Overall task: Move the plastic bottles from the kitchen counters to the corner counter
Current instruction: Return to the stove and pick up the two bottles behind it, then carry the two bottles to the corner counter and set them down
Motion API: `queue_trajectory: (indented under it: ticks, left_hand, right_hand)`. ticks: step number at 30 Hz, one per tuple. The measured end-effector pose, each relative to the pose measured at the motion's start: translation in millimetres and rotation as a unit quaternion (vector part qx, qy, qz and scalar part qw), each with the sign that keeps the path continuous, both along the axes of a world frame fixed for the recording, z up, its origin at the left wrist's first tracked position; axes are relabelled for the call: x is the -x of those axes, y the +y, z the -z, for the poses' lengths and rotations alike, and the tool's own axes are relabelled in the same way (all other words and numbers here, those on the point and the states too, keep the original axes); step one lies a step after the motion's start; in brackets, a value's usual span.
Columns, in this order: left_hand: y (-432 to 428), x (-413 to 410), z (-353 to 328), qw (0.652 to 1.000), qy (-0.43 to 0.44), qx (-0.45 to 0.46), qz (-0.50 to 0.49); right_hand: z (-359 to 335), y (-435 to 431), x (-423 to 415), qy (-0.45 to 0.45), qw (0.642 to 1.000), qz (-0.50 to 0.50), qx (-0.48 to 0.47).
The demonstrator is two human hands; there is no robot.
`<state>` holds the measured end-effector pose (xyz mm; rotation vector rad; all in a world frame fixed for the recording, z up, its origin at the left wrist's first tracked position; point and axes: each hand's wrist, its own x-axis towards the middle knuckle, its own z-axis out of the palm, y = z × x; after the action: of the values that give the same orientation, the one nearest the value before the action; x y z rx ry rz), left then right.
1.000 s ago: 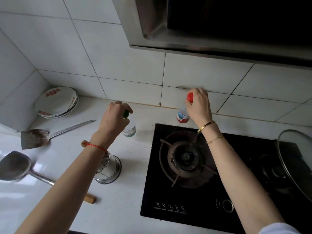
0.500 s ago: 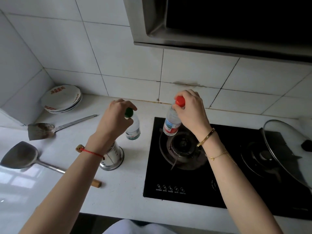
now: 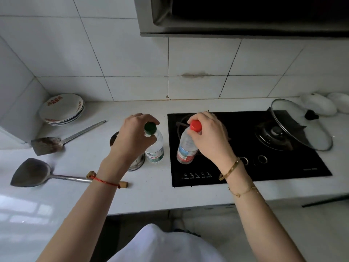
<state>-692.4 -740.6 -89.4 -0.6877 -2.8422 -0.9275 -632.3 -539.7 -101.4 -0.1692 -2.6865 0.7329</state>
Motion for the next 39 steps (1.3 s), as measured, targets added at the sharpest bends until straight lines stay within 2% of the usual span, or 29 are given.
queue_trajectory:
  ticks: [10, 21, 30, 39]
  left_hand:
    - [-20, -70, -1, 0.995, -0.008, -0.014, 0.103]
    - [-2, -135, 4, 0.97, -0.014, 0.008, 0.244]
    - [49, -191, 7, 0.936, -0.033, 0.02, 0.351]
    - [136, -267, 10, 0.895, -0.076, 0.004, 0.439]
  right_hand:
    - [4, -41, -107, -0.008, 0.996, 0.085, 0.032]
    - [12, -59, -218, -0.035, 0.975, 0.215, 0.051]
    - [14, -43, -304, -0.021, 0.936, 0.342, 0.083]
    - [13, 3, -399, -0.029, 0.891, 0.442, 0.102]
